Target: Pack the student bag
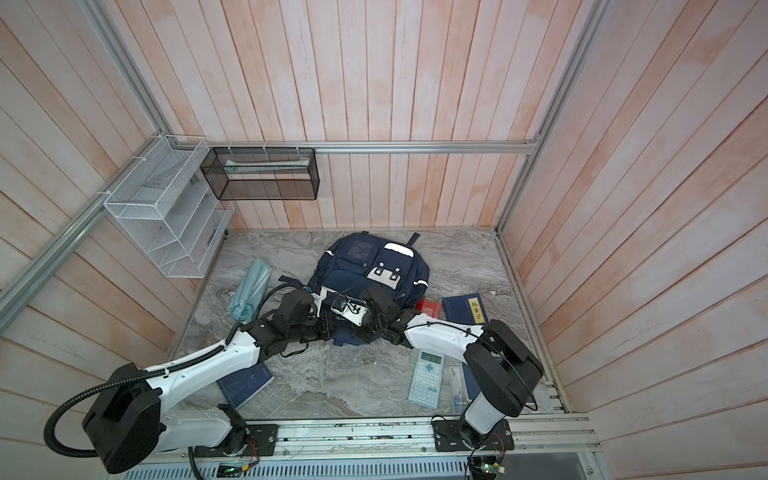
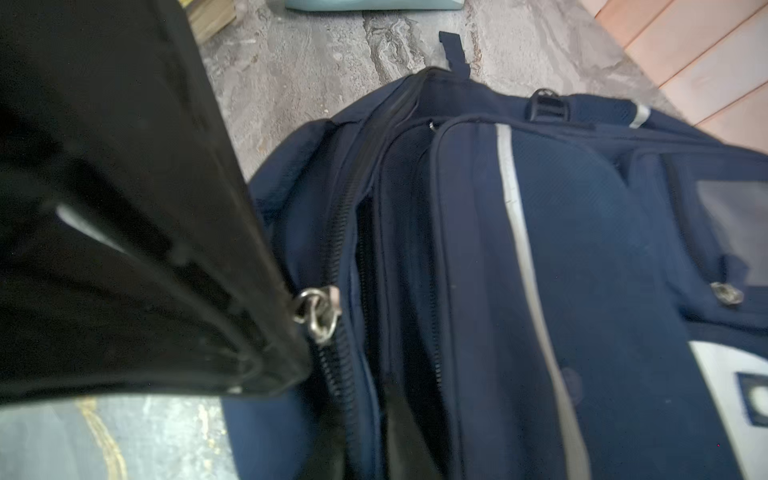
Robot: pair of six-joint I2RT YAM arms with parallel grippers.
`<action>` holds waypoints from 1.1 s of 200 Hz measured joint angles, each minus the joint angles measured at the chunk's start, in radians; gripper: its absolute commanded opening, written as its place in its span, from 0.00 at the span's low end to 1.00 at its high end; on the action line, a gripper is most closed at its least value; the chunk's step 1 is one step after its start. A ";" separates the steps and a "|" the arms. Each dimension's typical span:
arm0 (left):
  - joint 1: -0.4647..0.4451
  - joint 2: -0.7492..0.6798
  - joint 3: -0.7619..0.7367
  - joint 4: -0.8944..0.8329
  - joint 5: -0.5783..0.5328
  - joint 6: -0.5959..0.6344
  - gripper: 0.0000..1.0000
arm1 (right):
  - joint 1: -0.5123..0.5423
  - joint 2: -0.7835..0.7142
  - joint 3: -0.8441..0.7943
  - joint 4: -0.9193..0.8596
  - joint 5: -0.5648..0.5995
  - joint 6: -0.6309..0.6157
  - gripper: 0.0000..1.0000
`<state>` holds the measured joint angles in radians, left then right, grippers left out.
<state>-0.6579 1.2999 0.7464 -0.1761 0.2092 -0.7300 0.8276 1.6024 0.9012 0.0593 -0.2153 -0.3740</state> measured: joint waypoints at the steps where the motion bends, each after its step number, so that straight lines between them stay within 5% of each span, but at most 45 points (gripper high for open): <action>1: 0.001 0.000 0.000 0.000 0.000 0.000 0.00 | 0.000 0.000 0.000 0.000 0.000 -0.004 0.00; 109: 0.288 0.053 0.035 -0.072 -0.043 0.241 0.00 | -0.003 -0.178 -0.185 0.047 0.091 -0.143 0.00; 130: 0.278 -0.034 0.000 -0.078 -0.014 0.248 0.00 | -0.004 -0.222 -0.236 0.092 0.142 -0.159 0.00; 179: 0.168 -0.174 -0.122 -0.081 -0.048 0.142 0.00 | -0.060 -0.225 -0.240 0.054 0.258 -0.113 0.45; 220: -0.017 -0.080 -0.092 -0.040 -0.055 0.042 0.00 | -0.023 -0.283 -0.211 -0.061 0.195 -0.043 0.52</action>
<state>-0.6750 1.2198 0.6548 -0.2161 0.1547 -0.6876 0.8051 1.3197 0.6903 -0.0013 -0.0204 -0.4171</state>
